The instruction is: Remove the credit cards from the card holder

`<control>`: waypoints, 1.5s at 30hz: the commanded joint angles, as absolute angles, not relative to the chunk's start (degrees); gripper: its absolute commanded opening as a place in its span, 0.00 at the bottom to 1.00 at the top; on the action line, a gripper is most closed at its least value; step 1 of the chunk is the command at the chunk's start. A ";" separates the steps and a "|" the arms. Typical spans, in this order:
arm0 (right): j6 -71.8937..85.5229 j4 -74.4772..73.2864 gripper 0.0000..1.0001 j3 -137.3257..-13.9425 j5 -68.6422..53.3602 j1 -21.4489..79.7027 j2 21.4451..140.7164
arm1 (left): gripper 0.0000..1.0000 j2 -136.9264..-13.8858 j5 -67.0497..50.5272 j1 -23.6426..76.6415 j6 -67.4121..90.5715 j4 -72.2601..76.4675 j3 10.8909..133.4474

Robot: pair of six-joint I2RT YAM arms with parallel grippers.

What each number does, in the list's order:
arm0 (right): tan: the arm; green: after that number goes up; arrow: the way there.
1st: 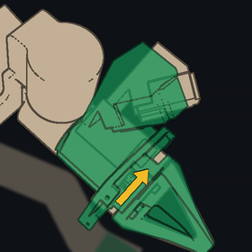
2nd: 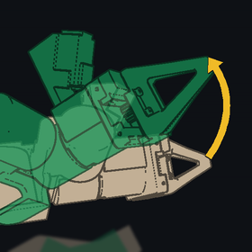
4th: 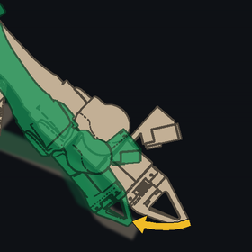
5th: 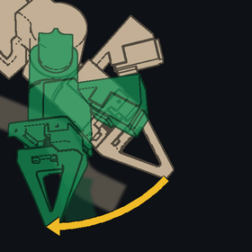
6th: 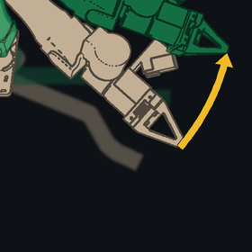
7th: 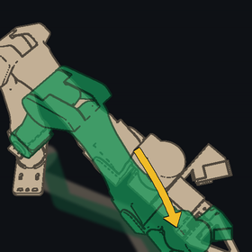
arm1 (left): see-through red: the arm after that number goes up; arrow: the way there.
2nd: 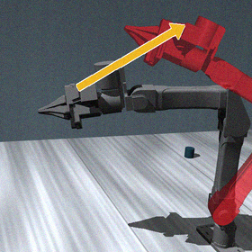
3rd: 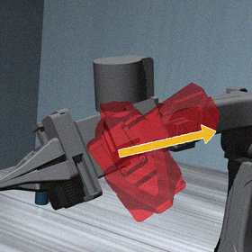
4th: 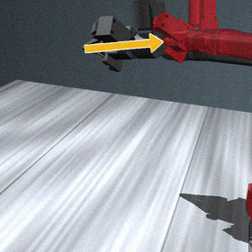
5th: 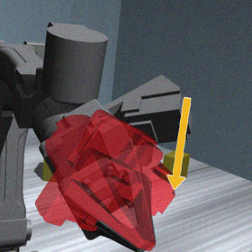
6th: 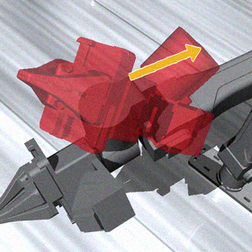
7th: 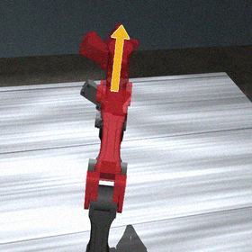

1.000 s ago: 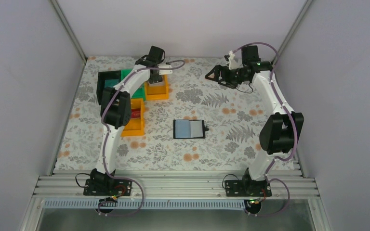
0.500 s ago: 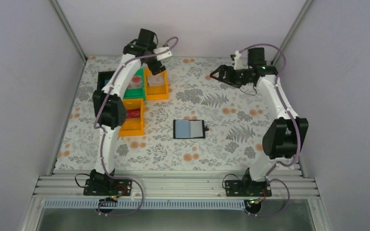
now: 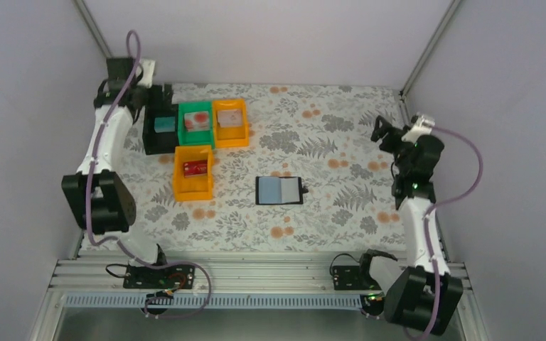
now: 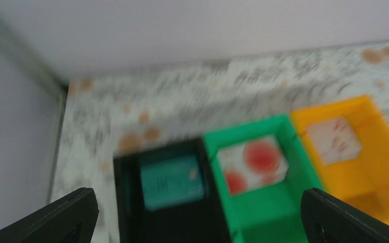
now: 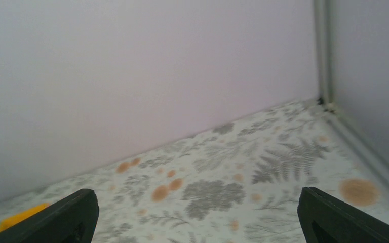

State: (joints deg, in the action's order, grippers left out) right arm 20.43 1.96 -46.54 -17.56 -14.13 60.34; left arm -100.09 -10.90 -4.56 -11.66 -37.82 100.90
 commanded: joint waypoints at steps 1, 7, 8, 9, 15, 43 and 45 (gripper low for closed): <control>14.43 23.03 0.99 -30.80 -6.32 -13.83 53.59 | 1.00 -88.82 -5.84 -8.56 0.87 -18.19 76.59; 8.59 38.95 0.99 -13.94 -10.73 -12.70 55.28 | 1.00 -83.89 -0.95 -9.22 -1.80 -0.38 51.61; 7.58 42.74 0.99 -12.25 -10.59 -12.41 56.56 | 1.00 -83.72 -0.08 -9.25 -2.21 3.49 48.39; 6.84 45.23 0.99 -11.02 -11.00 -12.26 57.72 | 1.00 -83.27 0.61 -9.29 -2.61 8.27 45.15; 4.19 51.10 0.99 -10.52 -12.22 -8.80 64.63 | 1.00 -80.76 -1.83 -9.23 -4.14 27.01 32.14; -0.01 63.81 0.99 -17.79 -9.69 -2.45 87.16 | 1.00 -88.94 -2.82 -0.81 -7.39 70.71 14.15; -0.01 63.81 0.99 -17.80 -9.75 -2.46 87.10 | 1.00 -88.93 -2.77 -0.78 -7.39 70.75 14.15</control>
State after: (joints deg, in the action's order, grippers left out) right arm 0.43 60.69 -16.88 -10.07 -2.13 86.85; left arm -88.40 -3.42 -0.58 -8.34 68.47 13.28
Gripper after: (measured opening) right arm 0.992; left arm 0.998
